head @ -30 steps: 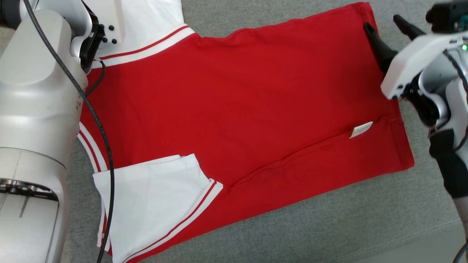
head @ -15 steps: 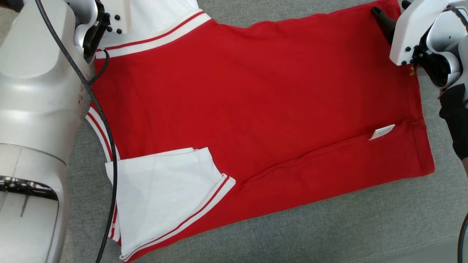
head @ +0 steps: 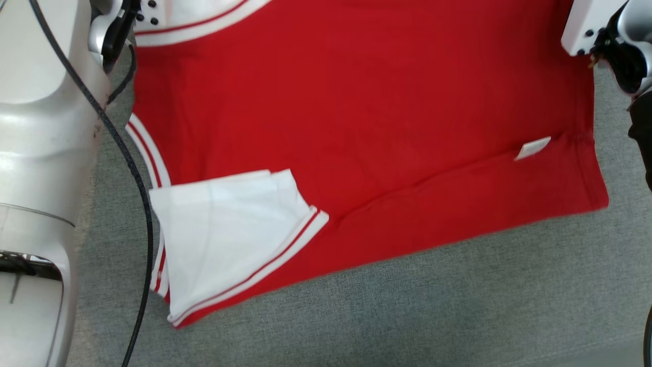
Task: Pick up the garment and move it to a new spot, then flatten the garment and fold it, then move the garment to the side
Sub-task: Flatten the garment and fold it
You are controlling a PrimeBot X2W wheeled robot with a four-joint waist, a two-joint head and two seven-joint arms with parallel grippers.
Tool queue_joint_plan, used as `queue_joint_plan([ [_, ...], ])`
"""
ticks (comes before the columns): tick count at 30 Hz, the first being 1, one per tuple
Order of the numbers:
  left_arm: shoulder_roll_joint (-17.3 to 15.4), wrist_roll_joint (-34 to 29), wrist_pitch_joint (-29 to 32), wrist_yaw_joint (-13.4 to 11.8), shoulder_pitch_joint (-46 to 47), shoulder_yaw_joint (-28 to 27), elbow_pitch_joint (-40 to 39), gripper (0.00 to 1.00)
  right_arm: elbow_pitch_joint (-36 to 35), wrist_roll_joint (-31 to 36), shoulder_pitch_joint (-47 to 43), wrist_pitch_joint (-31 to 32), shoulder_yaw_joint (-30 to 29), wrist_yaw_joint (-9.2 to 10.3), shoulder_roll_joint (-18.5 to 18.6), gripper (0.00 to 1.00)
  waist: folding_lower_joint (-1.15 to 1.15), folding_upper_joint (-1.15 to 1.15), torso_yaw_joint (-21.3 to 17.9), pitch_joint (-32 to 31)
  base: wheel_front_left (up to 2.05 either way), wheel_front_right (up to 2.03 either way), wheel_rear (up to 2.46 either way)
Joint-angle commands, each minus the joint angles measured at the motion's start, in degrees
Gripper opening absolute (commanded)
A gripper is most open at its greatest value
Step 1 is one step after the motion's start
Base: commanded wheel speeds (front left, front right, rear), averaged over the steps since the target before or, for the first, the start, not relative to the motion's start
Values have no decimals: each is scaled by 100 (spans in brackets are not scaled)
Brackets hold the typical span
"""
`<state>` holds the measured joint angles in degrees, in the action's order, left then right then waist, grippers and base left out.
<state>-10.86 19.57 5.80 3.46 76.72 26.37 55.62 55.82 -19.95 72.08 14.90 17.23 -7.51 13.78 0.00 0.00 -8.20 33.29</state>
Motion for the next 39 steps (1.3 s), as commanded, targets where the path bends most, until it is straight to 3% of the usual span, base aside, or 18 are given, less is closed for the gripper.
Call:
queue_joint_plan([
  [1,-52,-29,-80,-32,78,-4,-57,0,14,39,56,-119,-36,3,25,0,0,0,9,-4,0,0,0],
  [6,-122,-23,-470,-31,96,-8,-325,0,181,-68,148,-748,-234,3,-51,0,0,0,94,-46,0,0,0],
  [11,-151,125,-539,68,-238,-9,-560,0,106,-608,-119,-730,-45,3,-45,0,0,0,176,-178,0,0,0],
  [16,-301,304,-485,124,-787,-43,-1155,0,-454,-1444,-670,-507,349,3,315,0,0,0,277,-382,0,0,0],
  [19,-522,431,-323,63,-1490,-61,-1975,0,-1046,-2138,-1239,-302,627,3,728,0,0,0,340,-572,0,0,0],
  [28,-1126,687,381,-417,-3081,-206,-4453,0,-2073,-3168,-2055,-164,683,3,1630,0,0,0,472,-819,0,0,0],
  [39,-1454,988,1219,-1059,-4629,-226,-6581,0,-2596,-3390,-2571,25,904,3,2087,0,0,0,541,-933,0,0,0],
])
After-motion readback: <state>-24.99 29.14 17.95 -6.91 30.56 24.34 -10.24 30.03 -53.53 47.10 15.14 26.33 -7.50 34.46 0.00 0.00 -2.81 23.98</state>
